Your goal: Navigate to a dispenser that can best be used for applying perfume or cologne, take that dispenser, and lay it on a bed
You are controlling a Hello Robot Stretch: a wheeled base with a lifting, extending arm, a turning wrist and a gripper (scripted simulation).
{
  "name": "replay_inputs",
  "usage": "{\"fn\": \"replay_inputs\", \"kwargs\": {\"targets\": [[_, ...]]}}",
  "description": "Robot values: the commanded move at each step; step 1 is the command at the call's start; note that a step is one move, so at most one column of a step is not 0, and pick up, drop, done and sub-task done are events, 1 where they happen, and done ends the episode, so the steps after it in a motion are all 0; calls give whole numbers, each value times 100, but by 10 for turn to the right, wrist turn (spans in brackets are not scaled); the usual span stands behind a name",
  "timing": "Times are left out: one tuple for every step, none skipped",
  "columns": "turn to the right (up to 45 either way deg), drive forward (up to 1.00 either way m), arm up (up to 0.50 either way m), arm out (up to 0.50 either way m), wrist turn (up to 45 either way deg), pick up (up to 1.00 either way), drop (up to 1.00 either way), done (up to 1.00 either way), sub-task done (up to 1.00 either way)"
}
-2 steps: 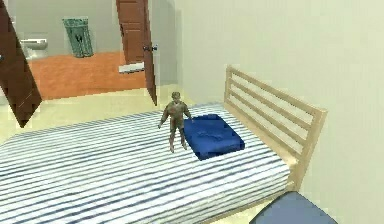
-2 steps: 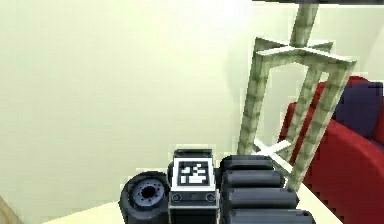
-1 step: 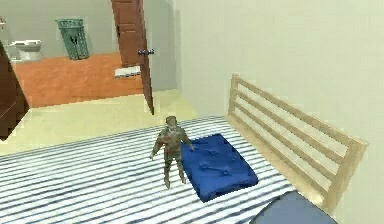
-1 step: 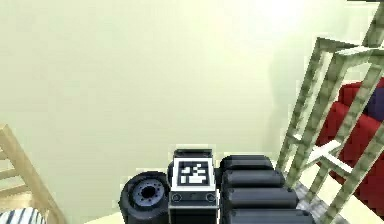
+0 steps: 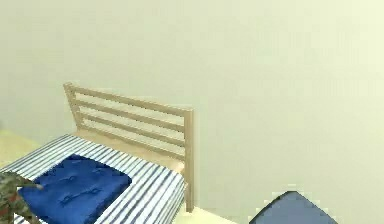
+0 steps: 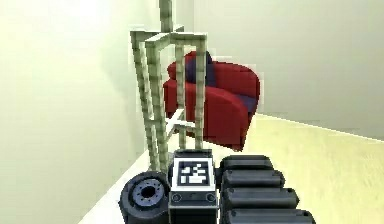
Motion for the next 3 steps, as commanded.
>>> {"fn": "replay_inputs", "kwargs": {"targets": [[450,0,0,0,0,0,0,0,0],[450,0,0,0,0,0,0,0,0],[150,0,0,0,0,0,0,0,0]]}}
